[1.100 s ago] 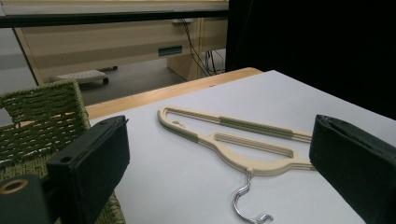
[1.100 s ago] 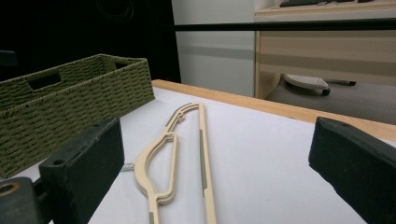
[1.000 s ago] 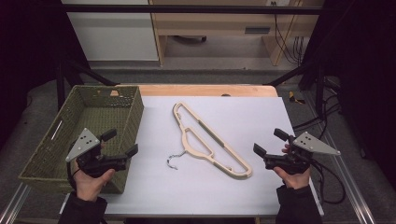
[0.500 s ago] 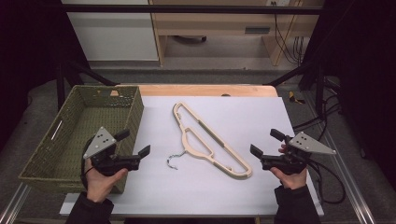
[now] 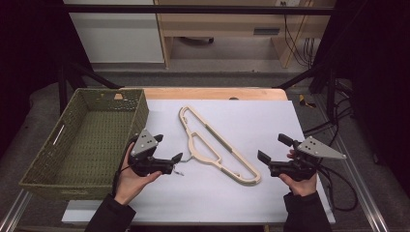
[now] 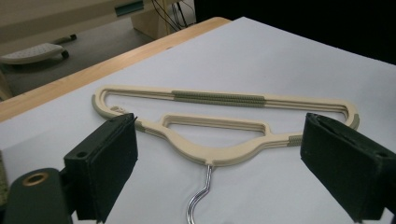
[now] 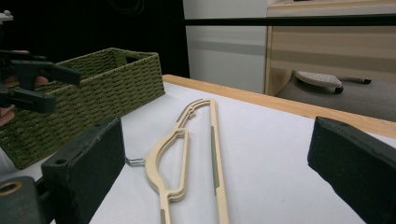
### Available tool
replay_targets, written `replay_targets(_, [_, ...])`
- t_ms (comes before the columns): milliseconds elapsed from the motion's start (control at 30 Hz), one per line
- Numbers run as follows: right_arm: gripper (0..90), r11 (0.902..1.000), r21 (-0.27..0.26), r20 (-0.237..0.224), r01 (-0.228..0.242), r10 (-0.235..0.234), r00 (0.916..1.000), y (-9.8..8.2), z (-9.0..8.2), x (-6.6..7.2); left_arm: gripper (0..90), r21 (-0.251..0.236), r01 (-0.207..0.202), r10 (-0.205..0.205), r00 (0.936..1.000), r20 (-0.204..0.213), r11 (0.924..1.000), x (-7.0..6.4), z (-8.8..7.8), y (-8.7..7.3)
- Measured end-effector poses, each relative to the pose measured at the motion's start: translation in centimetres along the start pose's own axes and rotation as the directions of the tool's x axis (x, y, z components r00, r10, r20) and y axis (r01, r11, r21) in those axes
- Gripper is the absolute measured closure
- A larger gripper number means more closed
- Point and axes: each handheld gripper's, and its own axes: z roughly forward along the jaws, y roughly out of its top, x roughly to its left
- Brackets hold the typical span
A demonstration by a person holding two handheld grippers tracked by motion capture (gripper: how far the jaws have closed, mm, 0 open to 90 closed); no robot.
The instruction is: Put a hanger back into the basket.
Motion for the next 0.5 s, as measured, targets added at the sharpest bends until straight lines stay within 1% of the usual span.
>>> replay_targets(100, [4.8,1.0,0.002,0.001,-0.008,0.008,1.0,0.0,0.1,0.1,12.9,0.031,0.001,-0.002,0.9999,0.01,0.9995,0.1,1.3,-0.2])
replay_targets(133, [4.8,1.0,0.002,0.001,-0.008,0.008,1.0,0.0,0.1,0.1,12.9,0.038,0.006,-0.007,0.9999,0.01,0.9992,0.1,1.8,-0.3])
replay_targets(167, [5.0,1.0,0.0,0.002,-0.005,0.005,1.0,0.0,0.1,0.1,14.0,0.054,0.013,-0.014,0.9998,0.012,0.9984,0.2,2.5,-0.5])
replay_targets(200, [5.0,1.0,0.0,0.002,-0.004,0.004,1.0,-0.1,0.1,0.1,14.2,0.054,0.013,-0.014,0.9998,0.012,0.9984,0.2,2.5,-0.5])
replay_targets(233, [5.0,1.0,0.0,0.002,-0.004,0.004,1.0,-0.1,0.1,0.1,14.6,0.07,0.022,-0.023,0.9997,0.013,0.9973,0.4,3.3,-0.9])
replay_targets(367, [5.0,1.0,0.002,-0.001,-0.004,0.004,1.0,-0.1,0.2,0.2,16.8,0.12,0.025,-0.026,0.9996,0.012,0.9925,0.6,4.7,-1.7])
replay_targets(400, [5.0,1.0,0.002,-0.001,-0.004,0.004,1.0,-0.1,0.2,0.2,17.7,0.12,0.025,-0.026,0.9996,0.012,0.9925,0.6,4.7,-1.7])
replay_targets(433, [5.0,1.0,0.006,-0.004,-0.001,0.001,1.0,-0.2,0.3,0.1,17.9,0.15,0.022,-0.024,0.9996,0.012,0.9884,0.8,5.4,-2.0])
replay_targets(500, [5.0,0.9999,0.011,-0.005,-0.001,0.002,1.0,-0.2,0.4,0.1,18.7,0.175,0.021,-0.024,0.9996,0.015,0.9844,0.8,5.9,-2.3])
